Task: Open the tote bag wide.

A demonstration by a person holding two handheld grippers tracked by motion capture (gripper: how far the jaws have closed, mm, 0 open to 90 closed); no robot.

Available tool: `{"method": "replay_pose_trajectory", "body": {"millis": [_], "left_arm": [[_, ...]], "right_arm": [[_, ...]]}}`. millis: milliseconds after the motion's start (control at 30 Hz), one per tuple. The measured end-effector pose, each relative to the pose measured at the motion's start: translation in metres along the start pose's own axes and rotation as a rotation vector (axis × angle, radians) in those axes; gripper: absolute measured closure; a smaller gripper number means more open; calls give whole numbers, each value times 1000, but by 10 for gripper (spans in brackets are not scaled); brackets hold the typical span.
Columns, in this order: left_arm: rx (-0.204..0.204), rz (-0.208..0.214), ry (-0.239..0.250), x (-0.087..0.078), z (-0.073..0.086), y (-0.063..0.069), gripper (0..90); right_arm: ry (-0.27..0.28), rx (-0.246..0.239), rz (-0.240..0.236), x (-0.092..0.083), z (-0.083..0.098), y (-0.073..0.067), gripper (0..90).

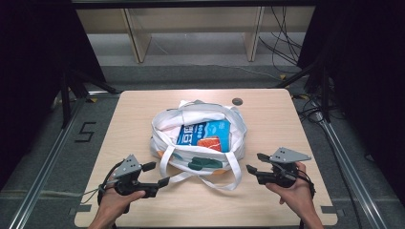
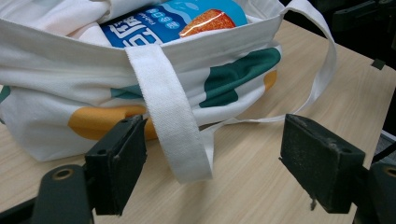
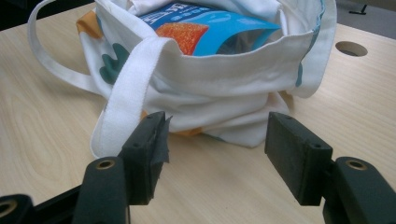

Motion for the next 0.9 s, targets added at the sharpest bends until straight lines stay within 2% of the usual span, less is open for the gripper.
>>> {"method": "replay_pose_trajectory", "body": {"millis": [67,100,133,200,233,267,300,333,367,400,433,500,533,600,633,700,733,800,900], "left_arm": [[-16,-1,7,0,2,1,214],[-3,0,1,-1,3,1,209],[6,-2,1,-1,4,0,208],[-1,-7,1,-1,6,0,202],[-6,-4,12,-1,6,1,199],[0,0,8,-1,8,1,199],[-9,-2,7,-2,9,2,199],[5,3,4,-3,9,1,196],[4,1,10,-3,9,1,194],[2,4,12,-4,9,1,194],[-2,3,10,-5,9,1,193],[-24,-15,15,-6,11,2,191],[-21,-3,13,-6,12,3,191],[-20,-2,12,-7,15,4,188],[-6,-2,3,-8,16,4,187],[-8,2,-1,-8,19,4,187],[-7,6,1,-8,20,4,187],[-14,2,-3,-8,22,5,187],[-2,5,-10,-8,26,5,187]], "right_arm": [[1,-4,1,-1,1,-1,393],[-15,33,6,-3,4,-4,390],[-9,14,7,-3,4,-2,388],[-18,34,3,-4,6,-5,387],[-13,2,3,-4,7,-2,385],[-8,6,9,-4,7,-3,385],[-15,32,-4,-5,9,-6,385],[-16,22,2,-6,10,-5,384],[-17,36,10,-6,11,-6,383],[-11,14,7,-7,12,-4,382],[-20,32,7,-8,13,-6,382],[-12,21,12,-9,15,-5,378],[-21,46,0,-10,17,-8,375],[-16,20,8,-11,18,-5,373],[-28,37,9,-13,20,-7,372],[-33,54,8,-14,23,-10,369],[-22,29,12,-13,23,-8,367],[-36,55,9,-15,26,-12,363],[-35,34,-8,-14,29,-13,352]]}}
Point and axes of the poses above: each handheld gripper's, and its own axes: x roughly forward along the jaws, z roughly out of its underside, y roughly to its right, the point moved 9 cm from there along x, roughly forward along the jaws, and after that the axes turned 15 degrees about y, right-handed, at the moved point
